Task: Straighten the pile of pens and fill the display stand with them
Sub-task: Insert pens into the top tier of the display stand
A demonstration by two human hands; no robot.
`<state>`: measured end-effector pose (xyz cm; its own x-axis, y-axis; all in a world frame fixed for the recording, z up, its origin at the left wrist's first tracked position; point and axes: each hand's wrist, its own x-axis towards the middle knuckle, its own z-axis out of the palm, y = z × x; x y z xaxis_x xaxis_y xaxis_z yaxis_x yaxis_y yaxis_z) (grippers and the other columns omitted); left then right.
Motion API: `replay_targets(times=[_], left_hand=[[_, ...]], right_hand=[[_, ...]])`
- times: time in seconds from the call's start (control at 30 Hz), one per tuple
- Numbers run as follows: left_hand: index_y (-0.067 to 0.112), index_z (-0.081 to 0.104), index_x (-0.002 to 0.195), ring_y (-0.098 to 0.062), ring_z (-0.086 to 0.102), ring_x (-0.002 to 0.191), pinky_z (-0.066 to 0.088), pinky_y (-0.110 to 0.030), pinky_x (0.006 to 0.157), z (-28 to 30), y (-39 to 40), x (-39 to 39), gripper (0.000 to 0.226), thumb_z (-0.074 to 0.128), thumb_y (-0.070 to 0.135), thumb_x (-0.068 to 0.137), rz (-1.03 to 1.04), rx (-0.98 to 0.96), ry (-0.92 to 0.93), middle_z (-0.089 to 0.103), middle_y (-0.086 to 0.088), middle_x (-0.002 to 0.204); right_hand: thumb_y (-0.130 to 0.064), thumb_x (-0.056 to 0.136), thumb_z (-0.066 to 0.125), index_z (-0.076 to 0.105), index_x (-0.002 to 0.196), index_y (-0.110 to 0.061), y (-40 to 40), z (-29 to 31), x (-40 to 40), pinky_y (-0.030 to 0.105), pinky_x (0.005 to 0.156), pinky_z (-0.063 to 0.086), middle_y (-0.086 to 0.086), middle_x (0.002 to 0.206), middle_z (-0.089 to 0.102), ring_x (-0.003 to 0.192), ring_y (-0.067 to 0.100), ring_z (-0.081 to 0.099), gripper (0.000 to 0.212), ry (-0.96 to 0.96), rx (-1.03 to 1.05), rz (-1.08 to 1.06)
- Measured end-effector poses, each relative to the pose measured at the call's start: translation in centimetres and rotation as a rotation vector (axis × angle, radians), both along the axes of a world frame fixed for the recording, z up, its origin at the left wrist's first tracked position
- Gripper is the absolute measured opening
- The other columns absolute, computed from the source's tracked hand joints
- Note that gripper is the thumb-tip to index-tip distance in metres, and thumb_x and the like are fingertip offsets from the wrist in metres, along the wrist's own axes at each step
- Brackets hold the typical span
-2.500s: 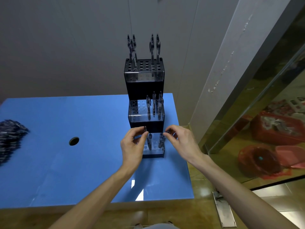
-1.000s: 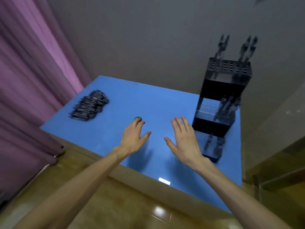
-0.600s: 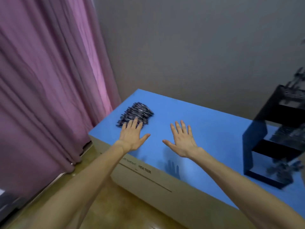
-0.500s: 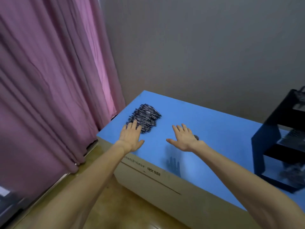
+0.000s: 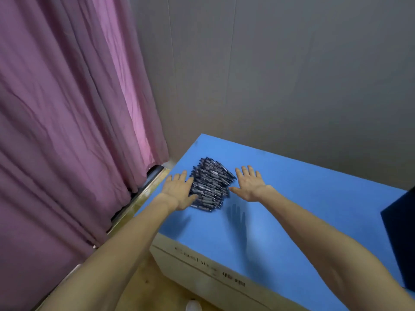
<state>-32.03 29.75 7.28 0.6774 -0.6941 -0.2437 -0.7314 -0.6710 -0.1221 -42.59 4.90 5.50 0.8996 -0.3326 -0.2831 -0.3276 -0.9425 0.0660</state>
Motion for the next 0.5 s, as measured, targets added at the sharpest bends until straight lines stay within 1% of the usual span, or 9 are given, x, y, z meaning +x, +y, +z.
replay_targets(times=[0.07,0.17,0.27,0.33,0.37,0.43,0.47,0.5], left_hand=[[0.015,0.021,0.161,-0.033,0.019,0.154,0.019,-0.048,0.124,-0.6,-1.7,3.6,0.073,0.037,0.059,0.104,-0.031,-0.003,0.001,0.008,-0.015,0.170],[0.015,0.020,0.162,-0.033,0.022,0.153,0.023,-0.047,0.123,-1.0,-4.1,9.1,0.073,0.033,0.059,0.105,-0.077,0.047,0.030,0.009,-0.015,0.170],[0.014,0.023,0.160,-0.035,0.023,0.152,0.022,-0.048,0.123,-1.4,-6.5,14.3,0.070,0.029,0.058,0.106,-0.132,0.081,0.008,0.014,-0.016,0.169],[0.013,0.027,0.158,-0.036,0.028,0.150,0.025,-0.049,0.121,-2.0,-8.1,17.0,0.067,0.030,0.056,0.107,-0.146,0.089,0.025,0.019,-0.016,0.167],[0.013,0.029,0.157,-0.036,0.033,0.146,0.030,-0.050,0.119,-2.4,-8.9,18.1,0.066,0.030,0.056,0.107,-0.149,0.095,0.050,0.022,-0.016,0.165],[0.013,0.032,0.154,-0.036,0.044,0.137,0.040,-0.049,0.110,-3.1,-10.5,19.9,0.064,0.032,0.056,0.106,-0.169,0.124,0.091,0.031,-0.014,0.159],[0.013,0.032,0.154,-0.036,0.047,0.134,0.043,-0.048,0.106,-3.5,-11.3,20.5,0.063,0.033,0.055,0.106,-0.181,0.133,0.113,0.035,-0.013,0.157],[0.014,0.032,0.154,-0.035,0.049,0.132,0.045,-0.047,0.103,-3.9,-12.2,21.1,0.063,0.035,0.054,0.106,-0.195,0.137,0.135,0.038,-0.012,0.154]], right_hand=[[-0.061,0.102,0.035,0.005,0.161,-0.008,-1.5,-1.4,4.1,0.054,0.124,0.012,0.017,0.167,0.012,0.155,0.037,0.002,0.085,-0.010,0.053,-0.033],[-0.060,0.103,0.035,0.016,0.158,-0.007,-3.4,-2.8,9.3,0.052,0.120,0.023,0.015,0.159,0.028,0.151,0.036,0.016,0.079,-0.013,0.119,-0.087],[-0.057,0.104,0.037,0.020,0.156,-0.007,-4.9,-3.5,13.4,0.050,0.115,0.032,0.016,0.155,0.033,0.145,0.036,0.029,0.074,-0.018,0.212,-0.150],[-0.055,0.104,0.038,0.029,0.153,-0.007,-5.7,-4.3,15.3,0.047,0.110,0.039,0.017,0.152,0.040,0.138,0.036,0.040,0.069,-0.001,0.291,-0.183],[-0.053,0.104,0.039,0.037,0.148,-0.008,-6.0,-4.8,16.0,0.045,0.106,0.042,0.017,0.148,0.046,0.134,0.036,0.046,0.063,0.021,0.323,-0.191],[-0.052,0.103,0.044,0.053,0.129,-0.010,-6.6,-5.7,17.0,0.039,0.094,0.046,0.015,0.133,0.060,0.119,0.033,0.057,0.050,0.075,0.342,-0.184],[-0.050,0.102,0.046,0.057,0.122,-0.011,-6.9,-6.0,17.3,0.037,0.088,0.047,0.013,0.126,0.064,0.114,0.032,0.059,0.045,0.087,0.343,-0.186],[-0.049,0.102,0.049,0.060,0.119,-0.012,-7.0,-6.3,17.6,0.035,0.085,0.047,0.011,0.122,0.066,0.112,0.032,0.060,0.042,0.086,0.342,-0.191]])
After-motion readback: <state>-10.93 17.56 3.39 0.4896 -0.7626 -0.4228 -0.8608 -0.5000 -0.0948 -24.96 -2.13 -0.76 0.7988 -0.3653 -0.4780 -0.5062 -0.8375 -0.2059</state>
